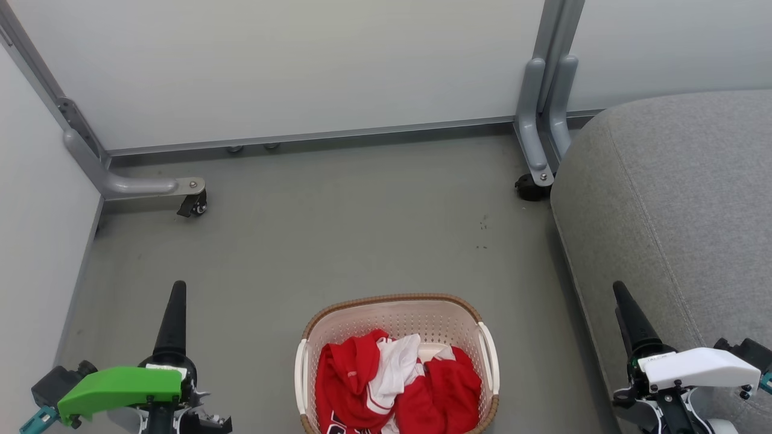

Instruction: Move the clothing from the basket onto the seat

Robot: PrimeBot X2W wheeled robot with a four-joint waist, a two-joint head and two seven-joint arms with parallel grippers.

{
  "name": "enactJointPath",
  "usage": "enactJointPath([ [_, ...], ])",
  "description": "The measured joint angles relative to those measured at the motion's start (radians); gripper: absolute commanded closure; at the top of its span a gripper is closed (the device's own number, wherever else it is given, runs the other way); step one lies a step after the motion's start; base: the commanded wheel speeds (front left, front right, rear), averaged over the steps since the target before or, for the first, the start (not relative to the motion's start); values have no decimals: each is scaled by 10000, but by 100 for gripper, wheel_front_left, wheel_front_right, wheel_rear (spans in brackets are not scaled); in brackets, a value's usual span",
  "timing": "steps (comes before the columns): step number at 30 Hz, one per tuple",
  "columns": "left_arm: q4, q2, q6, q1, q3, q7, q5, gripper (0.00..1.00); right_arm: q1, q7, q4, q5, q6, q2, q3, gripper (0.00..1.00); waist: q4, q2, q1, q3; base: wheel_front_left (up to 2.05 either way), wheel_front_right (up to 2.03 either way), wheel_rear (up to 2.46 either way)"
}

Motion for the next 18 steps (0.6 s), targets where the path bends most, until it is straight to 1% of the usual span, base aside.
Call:
enactJointPath([
  [8, -403, 4, 295, 154, -466, -316, 1772, 0, 121, -343, -462, -1593, 0, -10, 230, 0, -24, 0, 0, -27, 0, 0, 0],
  [13, -569, 6, 443, 261, -706, -520, 2602, 0, 254, -541, -729, -2690, 2, -52, 500, 0, -23, 0, 0, -53, 0, 0, 0],
  [18, -721, 8, 533, 340, -895, -708, 3350, 0, 350, -708, -880, -3547, 0, -123, 721, 0, -21, 0, 0, -77, 0, 0, 0],
])
